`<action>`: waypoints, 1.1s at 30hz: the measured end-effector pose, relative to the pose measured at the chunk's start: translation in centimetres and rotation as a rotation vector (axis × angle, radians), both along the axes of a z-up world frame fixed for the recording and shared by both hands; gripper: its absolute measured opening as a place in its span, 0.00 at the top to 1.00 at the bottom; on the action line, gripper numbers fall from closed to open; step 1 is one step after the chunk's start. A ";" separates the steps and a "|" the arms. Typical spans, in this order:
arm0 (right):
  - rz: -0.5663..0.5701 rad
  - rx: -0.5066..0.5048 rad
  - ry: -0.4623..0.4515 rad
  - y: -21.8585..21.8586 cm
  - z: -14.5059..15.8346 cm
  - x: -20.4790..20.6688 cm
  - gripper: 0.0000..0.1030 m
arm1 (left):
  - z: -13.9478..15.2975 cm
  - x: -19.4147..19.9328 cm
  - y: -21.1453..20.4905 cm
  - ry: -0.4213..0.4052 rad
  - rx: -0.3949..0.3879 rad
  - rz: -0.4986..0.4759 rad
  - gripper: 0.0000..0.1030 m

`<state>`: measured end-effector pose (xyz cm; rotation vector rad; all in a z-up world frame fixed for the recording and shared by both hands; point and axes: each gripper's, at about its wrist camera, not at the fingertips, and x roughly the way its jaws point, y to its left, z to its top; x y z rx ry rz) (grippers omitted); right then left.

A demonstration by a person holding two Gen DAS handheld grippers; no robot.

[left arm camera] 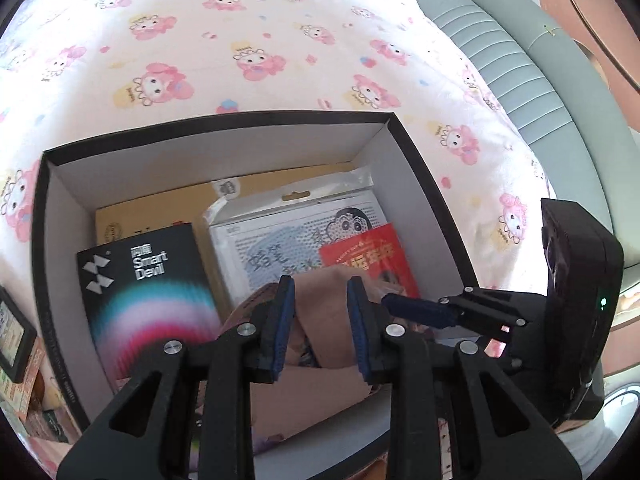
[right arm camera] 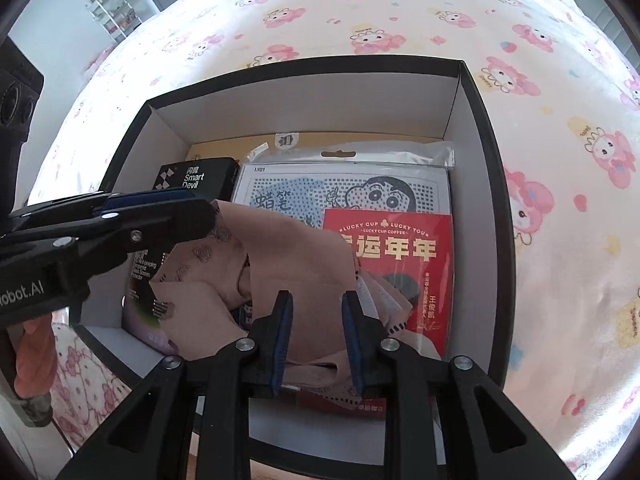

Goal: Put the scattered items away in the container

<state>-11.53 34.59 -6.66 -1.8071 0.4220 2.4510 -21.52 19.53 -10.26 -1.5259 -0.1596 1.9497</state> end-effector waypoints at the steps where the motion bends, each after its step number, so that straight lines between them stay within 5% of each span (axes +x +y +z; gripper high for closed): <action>1: -0.001 -0.007 -0.005 0.0 -0.2 -0.2 0.79 | -0.4 -0.4 0.6 -0.018 -0.018 -0.005 0.75; 7: -0.012 0.007 -0.053 0.5 -1.3 0.1 0.79 | -3.8 -1.1 -0.6 -0.107 -0.197 0.124 0.75; 10: -0.014 0.010 -0.063 0.7 -1.7 0.8 0.79 | -3.2 -1.2 -1.6 -0.122 -0.138 0.137 0.77; 17: -0.062 -0.025 0.044 1.5 0.3 0.4 0.79 | 0.2 -1.7 1.4 0.013 -0.054 0.063 0.77; 23: -0.071 -0.018 -0.019 1.7 -1.9 0.2 0.78 | -2.9 -1.9 3.1 -0.061 -0.177 0.059 0.77; 33: -0.084 -0.030 -0.015 1.4 -1.4 2.2 0.78 | -1.7 -0.8 2.5 -0.086 -0.158 0.042 0.77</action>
